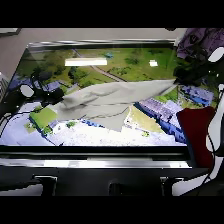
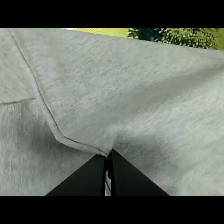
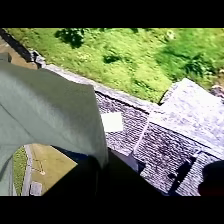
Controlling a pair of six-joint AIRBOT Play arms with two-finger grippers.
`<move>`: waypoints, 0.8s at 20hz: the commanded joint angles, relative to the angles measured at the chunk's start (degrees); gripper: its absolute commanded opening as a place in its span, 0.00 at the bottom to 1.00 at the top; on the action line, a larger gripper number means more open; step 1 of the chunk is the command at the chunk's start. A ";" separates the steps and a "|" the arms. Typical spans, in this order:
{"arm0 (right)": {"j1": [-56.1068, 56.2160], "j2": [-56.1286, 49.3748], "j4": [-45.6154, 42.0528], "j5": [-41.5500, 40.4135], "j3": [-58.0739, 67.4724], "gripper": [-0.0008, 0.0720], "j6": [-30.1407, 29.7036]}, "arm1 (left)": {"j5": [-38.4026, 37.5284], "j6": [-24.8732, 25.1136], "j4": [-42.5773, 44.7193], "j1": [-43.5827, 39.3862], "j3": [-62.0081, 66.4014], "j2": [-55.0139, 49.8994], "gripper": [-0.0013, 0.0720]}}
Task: Fold the clothes and pants, and hang the long-sleeved shirts on hangers.
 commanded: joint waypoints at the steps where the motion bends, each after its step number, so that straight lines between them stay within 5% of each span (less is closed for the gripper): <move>1: -0.02 2.01 -2.99 1.22 0.04 0.06 0.09 | -5.18 -0.02 0.00 0.48 0.90 0.04 0.05; 4: -0.02 2.05 -2.99 3.28 0.04 0.06 0.61 | -11.91 -0.07 0.33 3.34 4.15 1.95 0.11; 5: -0.02 2.05 -2.99 3.78 0.02 0.06 0.59 | -12.92 -0.39 0.44 4.90 4.66 3.76 0.36; 6: -0.02 2.05 -2.99 4.24 0.04 0.06 0.59 | -14.27 -0.68 0.42 6.86 4.63 6.23 0.87; 7: 0.00 2.05 -2.99 4.55 0.02 0.06 0.59 | -16.24 -0.61 0.44 8.70 4.39 8.50 1.00; 11: 0.00 2.05 -2.58 4.72 0.02 0.06 0.59 | -17.64 -0.63 -9.20 11.08 -6.23 18.21 1.00; 16: 0.00 2.05 -1.66 5.11 0.02 0.06 0.63 | -3.43 -4.90 -25.11 -8.02 -26.51 20.52 1.00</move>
